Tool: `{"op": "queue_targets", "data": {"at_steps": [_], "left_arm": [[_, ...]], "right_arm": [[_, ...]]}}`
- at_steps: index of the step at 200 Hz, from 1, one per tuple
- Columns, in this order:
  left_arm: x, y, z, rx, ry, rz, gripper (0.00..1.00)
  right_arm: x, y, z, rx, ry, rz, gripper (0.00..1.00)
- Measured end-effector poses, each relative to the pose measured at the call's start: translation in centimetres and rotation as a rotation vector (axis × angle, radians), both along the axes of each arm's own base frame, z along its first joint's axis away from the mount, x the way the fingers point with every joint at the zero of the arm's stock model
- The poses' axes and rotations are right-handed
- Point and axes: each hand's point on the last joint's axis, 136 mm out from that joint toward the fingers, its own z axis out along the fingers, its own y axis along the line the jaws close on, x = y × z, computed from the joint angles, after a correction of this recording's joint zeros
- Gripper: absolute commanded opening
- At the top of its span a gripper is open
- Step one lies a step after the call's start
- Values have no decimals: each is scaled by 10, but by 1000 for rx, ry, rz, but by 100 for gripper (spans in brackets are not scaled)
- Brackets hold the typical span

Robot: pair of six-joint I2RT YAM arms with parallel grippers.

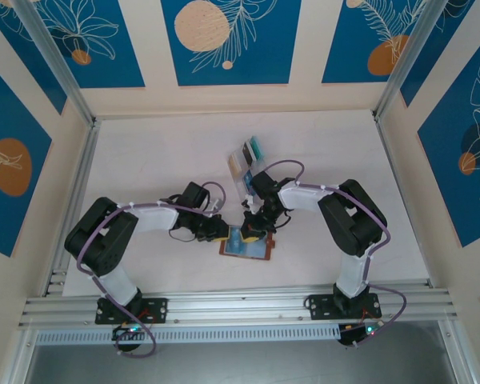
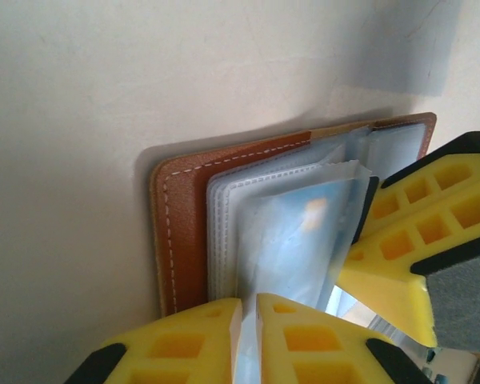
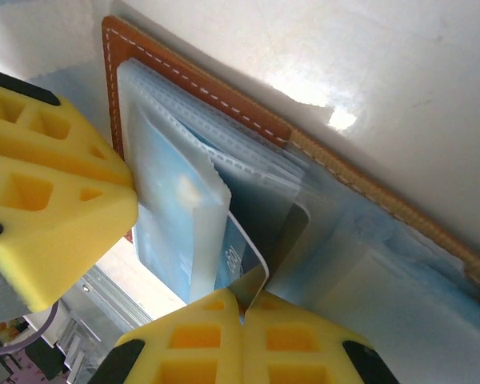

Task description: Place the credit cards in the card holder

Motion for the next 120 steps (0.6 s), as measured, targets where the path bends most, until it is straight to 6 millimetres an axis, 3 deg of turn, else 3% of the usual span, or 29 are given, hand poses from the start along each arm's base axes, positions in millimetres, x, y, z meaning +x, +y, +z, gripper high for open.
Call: {"op": "queue_targets", "data": {"at_steps": [37, 89, 120], "left_arm": [[4, -2, 10, -36, 3, 18, 16], [16, 4, 47, -141, -58, 63, 17], [15, 11, 49, -139, -61, 77, 17]], "right_arm": [[3, 5, 1, 21, -21, 3, 0], [6, 7, 3, 26, -34, 4, 0], [9, 8, 6, 27, -44, 6, 4]]}}
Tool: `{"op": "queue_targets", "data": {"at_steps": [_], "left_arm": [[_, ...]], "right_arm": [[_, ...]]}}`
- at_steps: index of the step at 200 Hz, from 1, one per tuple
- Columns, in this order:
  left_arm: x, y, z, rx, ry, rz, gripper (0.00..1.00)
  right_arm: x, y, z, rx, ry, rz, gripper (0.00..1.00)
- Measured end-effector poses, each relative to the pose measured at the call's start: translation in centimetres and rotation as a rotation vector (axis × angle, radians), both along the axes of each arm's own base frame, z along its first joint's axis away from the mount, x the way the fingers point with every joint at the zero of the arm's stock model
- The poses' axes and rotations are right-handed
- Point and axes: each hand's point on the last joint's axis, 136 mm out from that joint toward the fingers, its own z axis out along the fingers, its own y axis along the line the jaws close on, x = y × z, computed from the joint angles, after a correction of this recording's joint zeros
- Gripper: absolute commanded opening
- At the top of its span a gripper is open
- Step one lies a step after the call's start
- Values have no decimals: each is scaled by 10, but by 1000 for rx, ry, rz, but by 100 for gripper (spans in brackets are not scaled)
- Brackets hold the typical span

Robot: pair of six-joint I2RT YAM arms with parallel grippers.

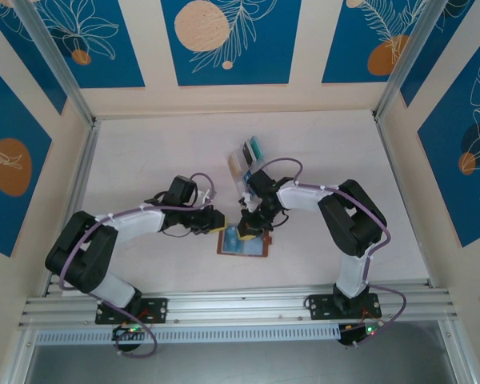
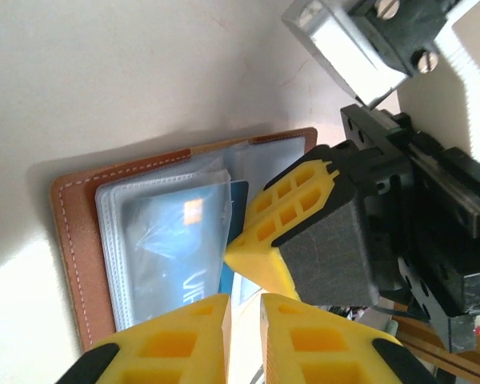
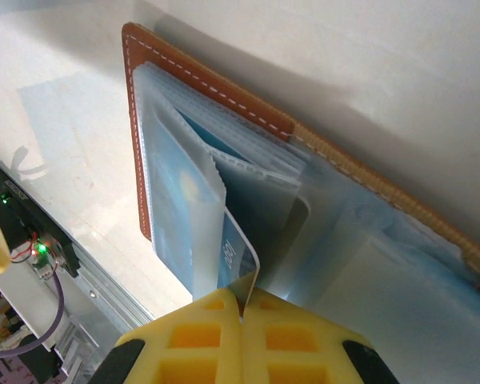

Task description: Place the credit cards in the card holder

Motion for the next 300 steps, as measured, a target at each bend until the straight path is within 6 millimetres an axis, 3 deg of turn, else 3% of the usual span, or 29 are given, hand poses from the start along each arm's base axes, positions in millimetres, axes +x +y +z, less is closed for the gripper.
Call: {"op": "queue_targets", "data": {"at_steps": [29, 50, 76, 116, 136, 155, 177, 197, 223, 252, 300], "left_arm": [[-3, 2, -3, 15, 8, -5, 16], [-3, 3, -7, 24, 17, -3, 16], [-3, 5, -13, 39, 31, 2, 16], [-1, 9, -16, 50, 41, 20, 16], [3, 13, -15, 50, 41, 34, 15], [10, 11, -10, 44, 34, 41, 14], [32, -1, 0, 19, 21, 60, 12], [59, -14, 10, -19, 5, 88, 11], [91, -30, 18, -53, -4, 116, 11], [117, -43, 17, -78, 5, 144, 11], [125, -48, 3, -76, 49, 169, 11]], "right_arm": [[3, 2, 4, 4, -11, -1, 10], [4, 0, 6, -9, -23, -4, 22], [4, -5, 8, -34, -35, -5, 29], [1, -12, 15, -65, -43, -6, 29], [7, -19, 35, -83, -96, -13, 29], [33, -21, 72, -81, -197, -39, 29], [81, -29, 113, -86, -337, -93, 30], [112, -40, 130, -121, -404, -127, 32], [144, -46, 122, -186, -421, -136, 32], [156, -45, 97, -241, -385, -105, 33], [164, -47, 76, -297, -351, -85, 30]]}}
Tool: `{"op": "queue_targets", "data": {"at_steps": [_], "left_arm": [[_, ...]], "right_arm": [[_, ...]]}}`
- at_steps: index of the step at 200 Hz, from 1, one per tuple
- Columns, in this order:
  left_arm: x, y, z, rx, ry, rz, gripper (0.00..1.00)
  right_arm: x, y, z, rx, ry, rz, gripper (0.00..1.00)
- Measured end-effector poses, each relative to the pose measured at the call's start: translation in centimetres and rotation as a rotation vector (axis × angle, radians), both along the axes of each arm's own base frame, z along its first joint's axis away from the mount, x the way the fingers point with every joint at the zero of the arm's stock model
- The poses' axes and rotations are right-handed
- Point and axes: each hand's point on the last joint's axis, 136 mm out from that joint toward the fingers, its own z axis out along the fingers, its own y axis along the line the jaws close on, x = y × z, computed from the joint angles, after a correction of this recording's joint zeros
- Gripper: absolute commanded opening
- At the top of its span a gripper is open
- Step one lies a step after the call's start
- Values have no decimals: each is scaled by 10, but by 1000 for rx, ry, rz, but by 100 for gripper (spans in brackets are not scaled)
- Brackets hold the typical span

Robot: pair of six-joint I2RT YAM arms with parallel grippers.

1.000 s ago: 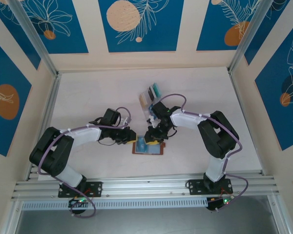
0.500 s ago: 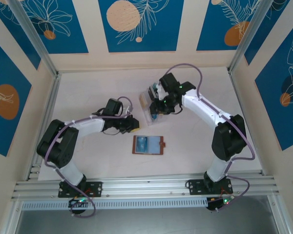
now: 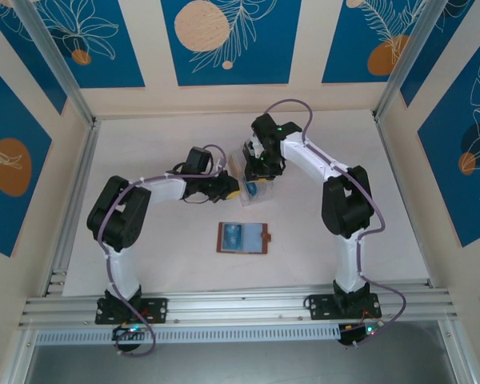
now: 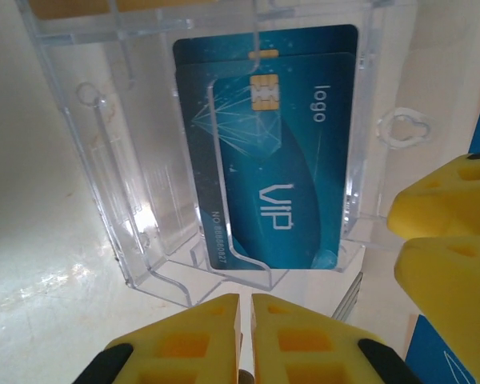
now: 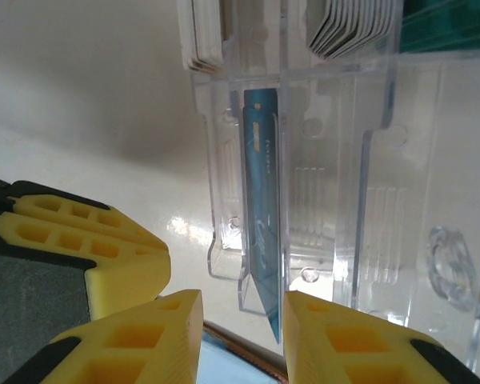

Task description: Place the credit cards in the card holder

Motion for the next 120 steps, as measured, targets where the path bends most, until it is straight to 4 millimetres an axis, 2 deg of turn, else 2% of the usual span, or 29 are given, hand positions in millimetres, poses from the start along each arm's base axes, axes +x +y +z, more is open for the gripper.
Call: {"op": "queue_targets", "data": {"at_steps": [24, 37, 86, 103, 120], "left_arm": [[0, 0, 0, 0, 2, 1, 11], [-3, 2, -3, 6, 0, -4, 12], [-44, 23, -9, 65, -4, -48, 12], [-58, 27, -10, 90, -11, -67, 12], [-71, 31, -14, 110, -10, -84, 12]], "right_arm": [[-1, 1, 0, -12, -14, 9, 27], [-10, 3, 0, -22, -28, 25, 26], [-103, 18, 18, -11, -57, 148, 29], [-127, 15, 6, -23, -28, 161, 30], [-141, 6, -21, -67, 27, 153, 31]]}}
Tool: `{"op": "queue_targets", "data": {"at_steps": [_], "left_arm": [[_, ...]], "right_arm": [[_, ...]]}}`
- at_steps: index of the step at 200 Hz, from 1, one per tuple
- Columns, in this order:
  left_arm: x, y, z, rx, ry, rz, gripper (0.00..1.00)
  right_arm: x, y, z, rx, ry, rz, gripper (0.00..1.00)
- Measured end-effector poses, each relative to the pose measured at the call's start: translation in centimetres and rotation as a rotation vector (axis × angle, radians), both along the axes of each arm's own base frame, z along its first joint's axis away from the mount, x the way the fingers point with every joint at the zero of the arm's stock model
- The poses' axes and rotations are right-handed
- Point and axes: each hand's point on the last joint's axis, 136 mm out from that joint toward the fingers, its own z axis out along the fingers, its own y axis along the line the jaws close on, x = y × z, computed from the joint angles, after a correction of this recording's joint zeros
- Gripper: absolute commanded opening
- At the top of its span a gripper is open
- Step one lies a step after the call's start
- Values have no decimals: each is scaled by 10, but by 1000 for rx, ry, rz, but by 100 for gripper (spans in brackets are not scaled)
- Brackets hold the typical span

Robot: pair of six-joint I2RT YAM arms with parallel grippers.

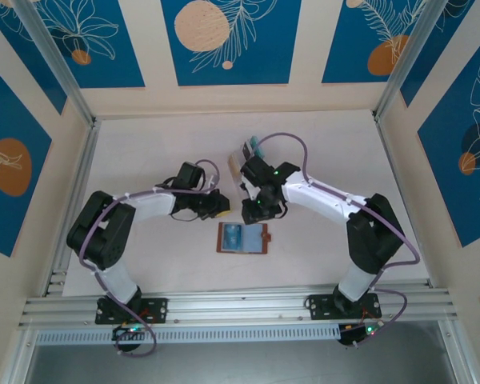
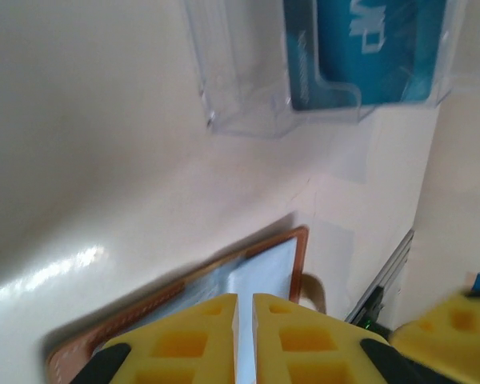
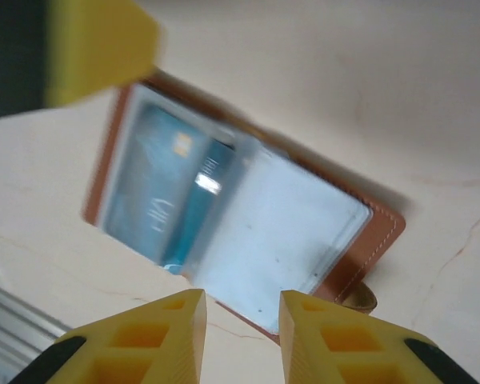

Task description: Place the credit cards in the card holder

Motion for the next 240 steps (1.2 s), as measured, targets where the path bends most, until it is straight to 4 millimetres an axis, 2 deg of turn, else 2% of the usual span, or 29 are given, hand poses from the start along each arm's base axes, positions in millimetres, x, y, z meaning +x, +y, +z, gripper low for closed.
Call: {"op": "queue_targets", "data": {"at_steps": [23, 46, 99, 156, 192, 215, 240], "left_arm": [[-18, 2, -14, 33, 22, -26, 12], [-33, 5, -27, 72, 49, -46, 12], [-43, 10, -38, 87, 54, -51, 12], [-43, 10, -39, 77, 36, -50, 12], [-43, 9, -39, 73, 32, -48, 12], [-43, 9, -39, 72, 30, -49, 12], [-43, 9, -39, 73, 30, -49, 12]], "right_arm": [[-6, -12, -33, -83, 55, -24, 34], [1, -12, -45, -118, 43, -26, 36], [19, 1, -46, -144, -28, -9, 35], [16, 2, -51, -166, -33, 6, 36], [6, -3, -66, -207, -3, 17, 37], [6, -4, -68, -208, -7, 7, 37], [6, -4, -69, -200, -11, -3, 31]]}}
